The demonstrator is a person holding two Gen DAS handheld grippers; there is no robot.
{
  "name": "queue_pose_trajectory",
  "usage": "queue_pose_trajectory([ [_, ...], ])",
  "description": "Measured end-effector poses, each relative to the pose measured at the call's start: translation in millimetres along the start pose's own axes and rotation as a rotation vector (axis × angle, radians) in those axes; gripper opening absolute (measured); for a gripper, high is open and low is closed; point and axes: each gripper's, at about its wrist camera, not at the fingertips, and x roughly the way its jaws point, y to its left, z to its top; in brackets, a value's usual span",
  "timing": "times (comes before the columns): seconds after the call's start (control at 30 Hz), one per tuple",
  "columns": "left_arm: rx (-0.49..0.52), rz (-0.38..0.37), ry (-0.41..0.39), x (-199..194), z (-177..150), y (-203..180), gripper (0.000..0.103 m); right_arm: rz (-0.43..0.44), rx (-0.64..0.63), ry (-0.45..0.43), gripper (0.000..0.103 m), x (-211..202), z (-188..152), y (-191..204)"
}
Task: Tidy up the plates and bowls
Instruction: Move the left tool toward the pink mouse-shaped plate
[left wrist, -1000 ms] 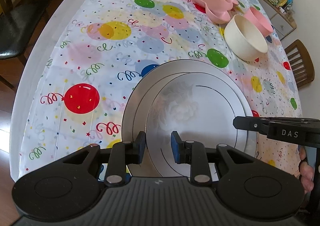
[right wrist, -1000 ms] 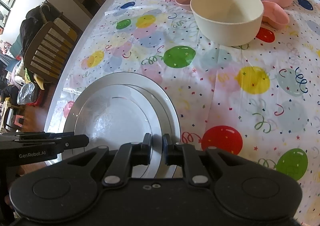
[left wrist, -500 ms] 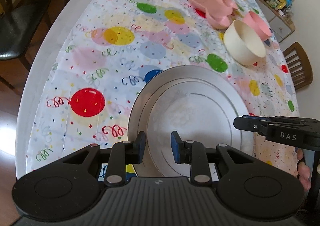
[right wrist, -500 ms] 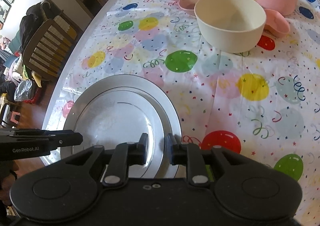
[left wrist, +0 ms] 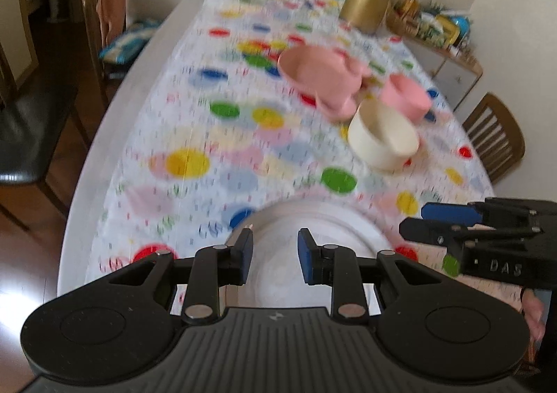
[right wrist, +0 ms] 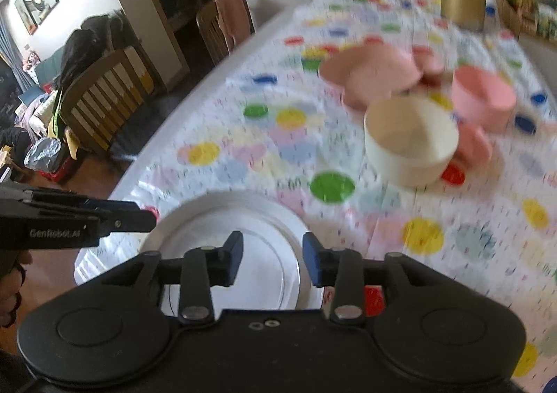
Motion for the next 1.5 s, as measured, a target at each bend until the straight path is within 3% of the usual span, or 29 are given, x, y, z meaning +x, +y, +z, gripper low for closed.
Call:
queue_pose_trajectory([
  [0.23,-0.03,-0.051,-0.1,-16,28,-14,0.027,-0.036,0.0,-0.091,0.052,-21,19,2],
  [0.3,-0.028,-0.07,-0.128,-21,36,-19,0.028,-0.05,-0.003,-0.116,0.062,-26,24,3],
  [0.33,-0.024,-0.076,-0.138,-22,39,-22,0.032,-0.06,-0.006,-0.129,0.066,-29,27,3],
  [0.43,-0.019,-0.072,-0.168,-25,45,-28,0.058,-0.079,-0.011,-0.153,0.071,-34,33,5],
  [0.67,0.011,-0.075,-0.221,-31,59,-40,0.06,-0.127,-0.008,-0.198,0.079,-44,43,5],
  [0.8,0.018,-0.059,-0.256,-35,69,-45,0.073,-0.16,-0.011,-0.228,0.083,-50,51,2],
  [0.87,0.025,-0.056,-0.274,-36,74,-48,0.074,-0.178,-0.016,-0.248,0.096,-53,57,-1],
  [0.9,0.028,-0.052,-0.283,-36,77,-49,0.074,-0.186,-0.021,-0.261,0.098,-54,59,-2],
  [1.17,0.021,-0.005,-0.312,-23,100,-62,0.08,-0.22,-0.048,-0.3,0.103,-51,87,-22],
  [1.5,-0.065,0.082,-0.264,28,129,-72,0.086,-0.217,-0.126,-0.247,0.103,-13,121,-66],
])
